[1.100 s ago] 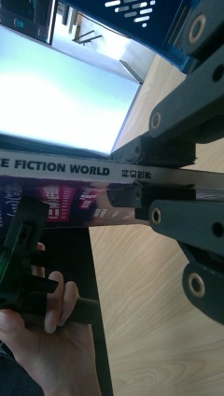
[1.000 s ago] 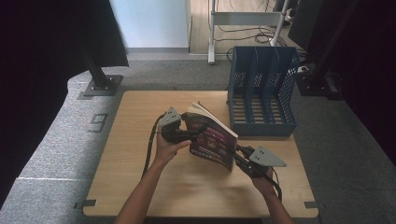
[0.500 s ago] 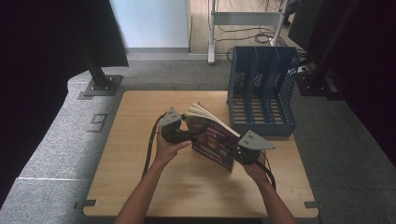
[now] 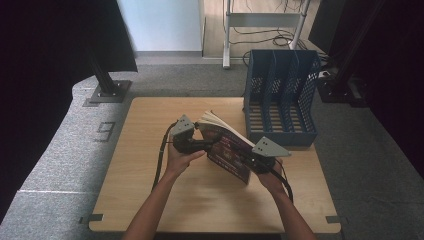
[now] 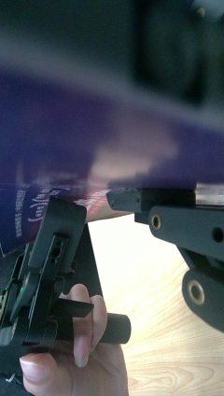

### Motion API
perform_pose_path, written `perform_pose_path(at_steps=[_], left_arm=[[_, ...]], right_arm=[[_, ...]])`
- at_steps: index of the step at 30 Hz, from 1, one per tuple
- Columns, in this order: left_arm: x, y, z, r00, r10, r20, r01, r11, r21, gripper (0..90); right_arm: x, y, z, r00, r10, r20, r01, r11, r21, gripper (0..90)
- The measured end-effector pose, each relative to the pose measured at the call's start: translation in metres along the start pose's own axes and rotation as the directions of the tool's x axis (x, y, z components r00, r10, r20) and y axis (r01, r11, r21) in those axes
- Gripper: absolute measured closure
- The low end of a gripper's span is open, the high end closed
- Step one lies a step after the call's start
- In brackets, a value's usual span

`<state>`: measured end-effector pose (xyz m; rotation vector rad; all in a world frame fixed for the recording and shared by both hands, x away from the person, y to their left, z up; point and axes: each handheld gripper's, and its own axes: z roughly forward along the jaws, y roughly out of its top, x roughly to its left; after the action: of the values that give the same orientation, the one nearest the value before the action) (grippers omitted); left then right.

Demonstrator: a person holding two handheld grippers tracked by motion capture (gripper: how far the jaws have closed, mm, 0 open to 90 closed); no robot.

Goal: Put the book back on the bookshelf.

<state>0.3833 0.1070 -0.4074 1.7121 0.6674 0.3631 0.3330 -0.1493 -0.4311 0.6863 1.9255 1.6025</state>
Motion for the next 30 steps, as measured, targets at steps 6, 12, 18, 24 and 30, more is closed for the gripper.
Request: perform_pose_path(at_steps=[6,12,18,24,30], left_arm=[[-0.001,0.0,-0.002,1.0,0.002,-0.008,-0.002,1.0,0.001,18.7],[-0.002,-0.002,-0.006,0.9999,0.004,-0.016,-0.004,1.0,0.0,19.0],[0.0,-0.01,-0.009,0.9996,-0.003,-0.028,0.004,0.9998,0.019,18.7],[0.0,-0.02,-0.011,0.9992,-0.002,-0.04,0.003,0.9993,0.037,18.7],[-0.001,-0.034,-0.014,0.9989,-0.008,-0.046,0.011,0.9983,0.057,18.7]], right_arm=[[0.001,0.001,0.0,0.9998,0.001,0.019,-0.002,1.0,0.009,81.4],[0.003,0.001,0.0,0.9997,0.004,0.026,-0.004,1.0,0.003,81.5],[0.001,0.0,-0.003,0.999,0.026,0.035,-0.025,1.0,-0.007,81.6],[0.0,0.001,-0.006,0.9983,0.034,0.046,-0.033,0.999,-0.016,81.7],[-0.003,0.0,-0.011,0.9964,0.06,0.059,-0.058,0.998,-0.037,81.7]])
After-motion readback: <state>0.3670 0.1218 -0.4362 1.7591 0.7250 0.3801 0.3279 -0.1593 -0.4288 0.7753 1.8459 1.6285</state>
